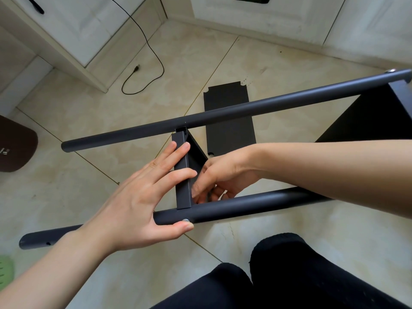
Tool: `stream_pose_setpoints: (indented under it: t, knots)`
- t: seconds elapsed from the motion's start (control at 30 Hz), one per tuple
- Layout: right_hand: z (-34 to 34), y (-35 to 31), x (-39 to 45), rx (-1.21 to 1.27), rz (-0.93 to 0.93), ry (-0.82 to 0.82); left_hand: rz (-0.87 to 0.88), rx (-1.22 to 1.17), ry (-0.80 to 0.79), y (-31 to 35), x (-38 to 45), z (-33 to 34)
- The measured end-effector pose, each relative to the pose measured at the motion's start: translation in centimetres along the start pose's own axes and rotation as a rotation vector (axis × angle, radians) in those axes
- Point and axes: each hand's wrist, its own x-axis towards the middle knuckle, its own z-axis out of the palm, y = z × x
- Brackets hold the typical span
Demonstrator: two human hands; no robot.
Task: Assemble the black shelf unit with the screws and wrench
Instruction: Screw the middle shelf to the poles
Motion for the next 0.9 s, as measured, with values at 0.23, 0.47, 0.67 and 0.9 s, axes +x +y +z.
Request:
stream_pose_setpoints:
  t: [0.23,0.47,0.67,0.9]
  knots:
    - [-0.05,0.07,0.31,-0.004,-0.007,0.002,0.005,-0.005,0.003,0.05,-0.02,0.0]
    - [-0.04,0.01,0.38,0.057,-0.007,-0.033,0.01,-0.007,0.004,-0.01,0.03,0.03]
    - [-0.18,0.17,0.13,0.023,-0.005,-0.03,0.013,-0.005,0.008,-0.04,0.04,0.04]
    - [0.35,0.01,0.4,0.043,-0.034,-0.003,0.016,-0.017,0.007,-0.12,0.02,0.1]
